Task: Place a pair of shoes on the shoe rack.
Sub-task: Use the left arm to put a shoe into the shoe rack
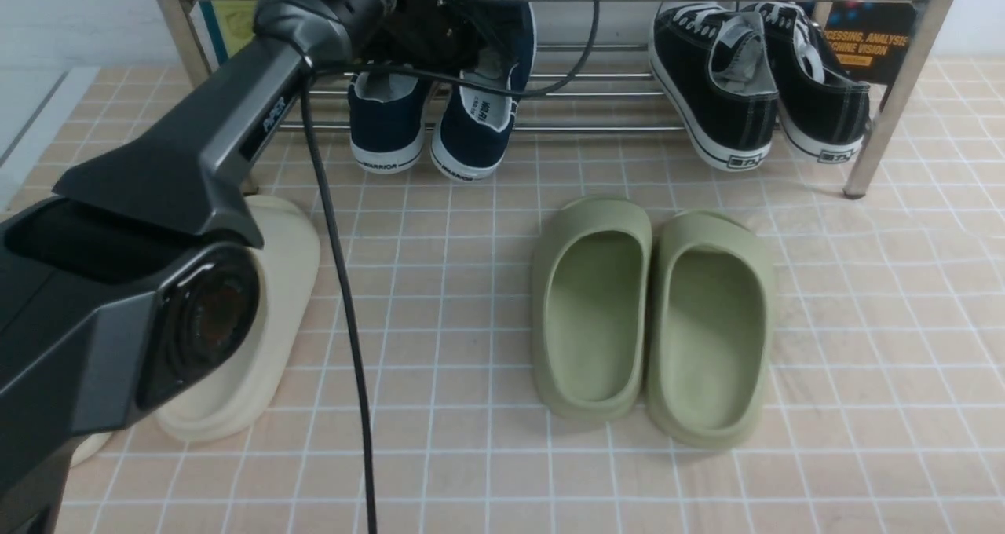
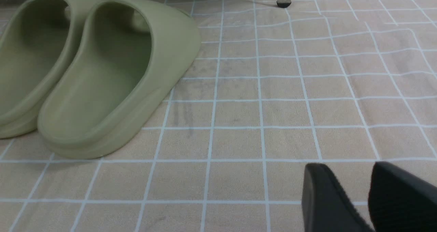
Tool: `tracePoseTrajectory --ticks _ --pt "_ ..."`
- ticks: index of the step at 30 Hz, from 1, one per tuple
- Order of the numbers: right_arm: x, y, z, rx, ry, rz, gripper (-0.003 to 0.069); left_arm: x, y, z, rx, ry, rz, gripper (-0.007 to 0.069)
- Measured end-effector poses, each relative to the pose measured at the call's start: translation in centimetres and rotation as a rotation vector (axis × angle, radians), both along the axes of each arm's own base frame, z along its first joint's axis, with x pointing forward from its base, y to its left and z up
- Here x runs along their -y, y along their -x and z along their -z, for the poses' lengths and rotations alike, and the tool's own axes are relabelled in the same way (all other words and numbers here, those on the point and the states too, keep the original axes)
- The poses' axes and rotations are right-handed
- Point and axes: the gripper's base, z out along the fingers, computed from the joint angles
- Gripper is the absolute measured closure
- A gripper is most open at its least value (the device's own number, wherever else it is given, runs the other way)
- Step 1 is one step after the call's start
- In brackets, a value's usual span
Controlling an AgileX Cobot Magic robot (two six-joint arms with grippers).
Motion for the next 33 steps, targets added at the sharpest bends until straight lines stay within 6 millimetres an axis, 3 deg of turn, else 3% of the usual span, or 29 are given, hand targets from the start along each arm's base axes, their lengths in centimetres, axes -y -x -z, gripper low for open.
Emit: tracePoseTrajectory --ticks 3,7,11,14,17,22,30,33 --pt "0.0 0.0 0.0 0.000 0.000 0.000 0.0419 0.0 -0.1 -0.1 0.013 -0.010 0.011 0.0331" --pt "0.0 0.0 0.0 0.000 0.000 0.000 0.0419 -0.2 0.3 -0.4 -0.013 -0.019 0.006 0.0234" --pt "0.0 0.0 0.0 0.000 0.000 0.000 0.0419 -0.6 1.6 -2.4 -0.048 -0.059 0.019 0.0209" --pt "0.0 0.0 0.0 0.000 0.000 0.000 0.0419 -0.7 2.5 -3.8 -0.063 -0.076 0.026 0.0244" --pt "0.0 0.0 0.0 0.000 0.000 0.000 0.0419 -0.6 2.7 -3.9 -0.069 -0.093 0.027 0.0295" --pt "0.0 0.0 0.0 0.000 0.000 0.000 0.0419 -0.3 2.0 -1.6 -0.105 -0.118 0.036 0.0389" --pt "0.0 0.0 0.0 0.000 0.000 0.000 0.0419 0.5 1.4 0.6 -0.130 -0.107 0.100 0.0403" --pt "0.0 0.0 0.0 0.000 0.000 0.000 0.0419 0.4 1.2 0.6 -0.120 -0.106 0.100 0.0517"
